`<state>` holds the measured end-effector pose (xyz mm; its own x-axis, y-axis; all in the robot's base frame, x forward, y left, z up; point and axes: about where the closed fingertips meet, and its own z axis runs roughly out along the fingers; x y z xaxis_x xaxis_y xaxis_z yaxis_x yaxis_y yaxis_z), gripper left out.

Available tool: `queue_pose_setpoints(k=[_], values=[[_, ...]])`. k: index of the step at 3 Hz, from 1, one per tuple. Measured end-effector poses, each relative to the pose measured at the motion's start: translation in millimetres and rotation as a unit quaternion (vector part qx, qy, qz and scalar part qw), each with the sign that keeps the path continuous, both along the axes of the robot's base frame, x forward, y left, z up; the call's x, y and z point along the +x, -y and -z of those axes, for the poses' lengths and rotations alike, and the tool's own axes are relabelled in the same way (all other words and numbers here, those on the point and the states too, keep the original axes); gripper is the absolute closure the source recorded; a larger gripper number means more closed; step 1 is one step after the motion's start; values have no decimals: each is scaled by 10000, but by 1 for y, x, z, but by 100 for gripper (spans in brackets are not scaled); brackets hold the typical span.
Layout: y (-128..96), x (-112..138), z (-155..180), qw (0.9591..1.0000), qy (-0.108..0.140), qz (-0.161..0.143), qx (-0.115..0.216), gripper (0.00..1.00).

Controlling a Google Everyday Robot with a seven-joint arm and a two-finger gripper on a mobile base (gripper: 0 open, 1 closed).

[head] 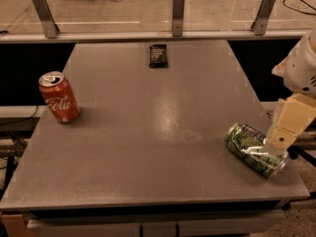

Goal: Move green can near rxbar chocolate

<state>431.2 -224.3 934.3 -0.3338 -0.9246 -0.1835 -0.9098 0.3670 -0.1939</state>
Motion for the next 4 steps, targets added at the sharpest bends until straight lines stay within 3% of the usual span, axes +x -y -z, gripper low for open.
queue_pose_setpoints(k=[3,4], values=[[-2,-16,79,9952,-501,701,457,0],[-5,-21,97,9938,-558,789,542,18]])
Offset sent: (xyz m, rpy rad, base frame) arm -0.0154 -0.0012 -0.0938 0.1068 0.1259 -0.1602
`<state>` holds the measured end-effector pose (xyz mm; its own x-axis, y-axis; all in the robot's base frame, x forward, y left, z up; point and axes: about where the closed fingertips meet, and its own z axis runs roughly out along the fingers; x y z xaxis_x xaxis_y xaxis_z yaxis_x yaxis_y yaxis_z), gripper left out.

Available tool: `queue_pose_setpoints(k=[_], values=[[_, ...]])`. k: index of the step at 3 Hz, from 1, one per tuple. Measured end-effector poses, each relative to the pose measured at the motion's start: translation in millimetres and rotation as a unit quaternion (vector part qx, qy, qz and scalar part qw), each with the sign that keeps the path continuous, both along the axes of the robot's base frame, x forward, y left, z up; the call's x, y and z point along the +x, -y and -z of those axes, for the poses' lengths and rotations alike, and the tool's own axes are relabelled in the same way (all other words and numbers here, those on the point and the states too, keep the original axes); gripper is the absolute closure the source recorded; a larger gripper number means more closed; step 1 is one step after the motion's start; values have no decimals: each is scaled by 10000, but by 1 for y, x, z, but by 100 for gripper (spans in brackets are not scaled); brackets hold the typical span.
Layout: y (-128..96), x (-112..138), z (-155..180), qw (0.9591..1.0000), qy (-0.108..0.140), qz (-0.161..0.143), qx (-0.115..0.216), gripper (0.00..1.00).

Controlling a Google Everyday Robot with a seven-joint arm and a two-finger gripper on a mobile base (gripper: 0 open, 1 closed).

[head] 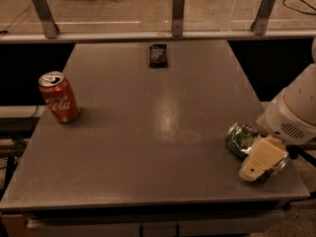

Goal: Move green can near rxbar chocolate

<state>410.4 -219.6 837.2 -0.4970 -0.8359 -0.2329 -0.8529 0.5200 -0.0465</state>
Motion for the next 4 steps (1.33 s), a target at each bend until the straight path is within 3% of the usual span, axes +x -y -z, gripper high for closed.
queue_pose_setpoints(k=[2,3,4], values=[[7,13,-15,9993,377,16,28,64],[4,30,-44,9972,743,-105,28,87],[8,46,-84,9927,1184,-200,-86,100]])
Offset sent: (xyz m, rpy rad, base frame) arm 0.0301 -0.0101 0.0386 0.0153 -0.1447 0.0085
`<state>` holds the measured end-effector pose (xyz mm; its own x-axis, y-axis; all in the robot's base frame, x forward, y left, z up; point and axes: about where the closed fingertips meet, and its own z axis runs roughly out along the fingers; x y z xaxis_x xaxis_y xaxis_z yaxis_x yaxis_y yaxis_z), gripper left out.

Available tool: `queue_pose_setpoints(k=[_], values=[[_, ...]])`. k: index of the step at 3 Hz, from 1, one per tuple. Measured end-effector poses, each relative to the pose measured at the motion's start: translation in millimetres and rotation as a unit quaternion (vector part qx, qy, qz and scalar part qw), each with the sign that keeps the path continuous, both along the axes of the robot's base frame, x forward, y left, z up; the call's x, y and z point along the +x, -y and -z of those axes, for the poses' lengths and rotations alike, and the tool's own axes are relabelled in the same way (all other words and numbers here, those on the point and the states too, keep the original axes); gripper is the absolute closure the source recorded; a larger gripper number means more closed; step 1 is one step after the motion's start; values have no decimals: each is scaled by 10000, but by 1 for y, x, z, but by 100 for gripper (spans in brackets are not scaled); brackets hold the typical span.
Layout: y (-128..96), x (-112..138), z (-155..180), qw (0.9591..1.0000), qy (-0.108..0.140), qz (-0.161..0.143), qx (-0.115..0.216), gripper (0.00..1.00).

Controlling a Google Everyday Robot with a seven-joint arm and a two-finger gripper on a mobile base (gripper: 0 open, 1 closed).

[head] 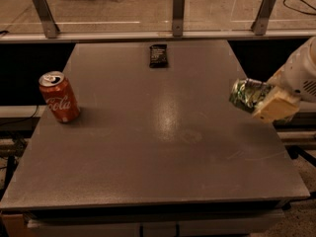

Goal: Move green can near rxbar chocolate

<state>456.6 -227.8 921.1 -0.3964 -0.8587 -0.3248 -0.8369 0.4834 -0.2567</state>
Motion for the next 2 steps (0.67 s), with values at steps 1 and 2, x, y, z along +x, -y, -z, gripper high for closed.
queue_pose_setpoints(k=[1,2], values=[[0,2,-6,10000,69,1,5,100],[-4,4,-10,9999,110,4,109,100]])
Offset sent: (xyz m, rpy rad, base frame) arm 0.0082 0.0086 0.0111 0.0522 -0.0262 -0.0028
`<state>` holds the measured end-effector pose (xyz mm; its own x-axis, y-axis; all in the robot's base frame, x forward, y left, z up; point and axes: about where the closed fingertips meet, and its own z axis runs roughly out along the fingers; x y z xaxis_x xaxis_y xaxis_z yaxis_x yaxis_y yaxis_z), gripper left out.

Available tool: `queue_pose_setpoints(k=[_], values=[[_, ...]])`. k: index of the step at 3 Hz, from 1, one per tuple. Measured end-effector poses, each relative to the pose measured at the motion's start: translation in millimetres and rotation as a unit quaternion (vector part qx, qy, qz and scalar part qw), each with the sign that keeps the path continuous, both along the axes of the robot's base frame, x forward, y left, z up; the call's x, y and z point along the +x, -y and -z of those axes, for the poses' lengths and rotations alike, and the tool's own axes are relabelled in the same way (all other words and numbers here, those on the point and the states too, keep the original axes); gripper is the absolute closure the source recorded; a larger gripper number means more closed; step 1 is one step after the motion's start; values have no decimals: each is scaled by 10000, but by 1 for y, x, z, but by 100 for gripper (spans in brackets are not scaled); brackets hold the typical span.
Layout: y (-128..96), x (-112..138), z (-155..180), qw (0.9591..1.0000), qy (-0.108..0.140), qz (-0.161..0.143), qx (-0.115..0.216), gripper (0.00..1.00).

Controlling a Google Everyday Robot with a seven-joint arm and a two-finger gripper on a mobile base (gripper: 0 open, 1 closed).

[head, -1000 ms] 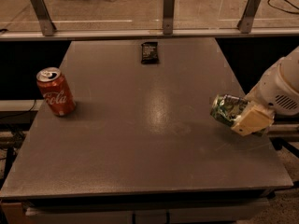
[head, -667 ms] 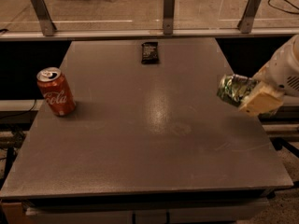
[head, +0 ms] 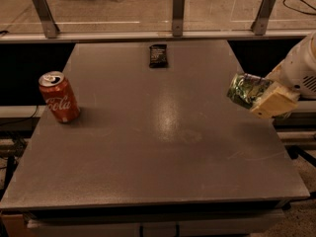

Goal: Move green can near rxbar chocolate

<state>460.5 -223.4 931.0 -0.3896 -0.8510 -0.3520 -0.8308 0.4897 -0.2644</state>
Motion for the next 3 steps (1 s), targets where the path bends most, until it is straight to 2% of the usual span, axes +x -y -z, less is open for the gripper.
queue_pose_setpoints(k=[1,2,3], values=[[-23,30,-7,9996,171,-120,211,100],[-46,74,-9,9987,270,-190,377,100],[-71,124,-2,9980,222,-248,533,100]])
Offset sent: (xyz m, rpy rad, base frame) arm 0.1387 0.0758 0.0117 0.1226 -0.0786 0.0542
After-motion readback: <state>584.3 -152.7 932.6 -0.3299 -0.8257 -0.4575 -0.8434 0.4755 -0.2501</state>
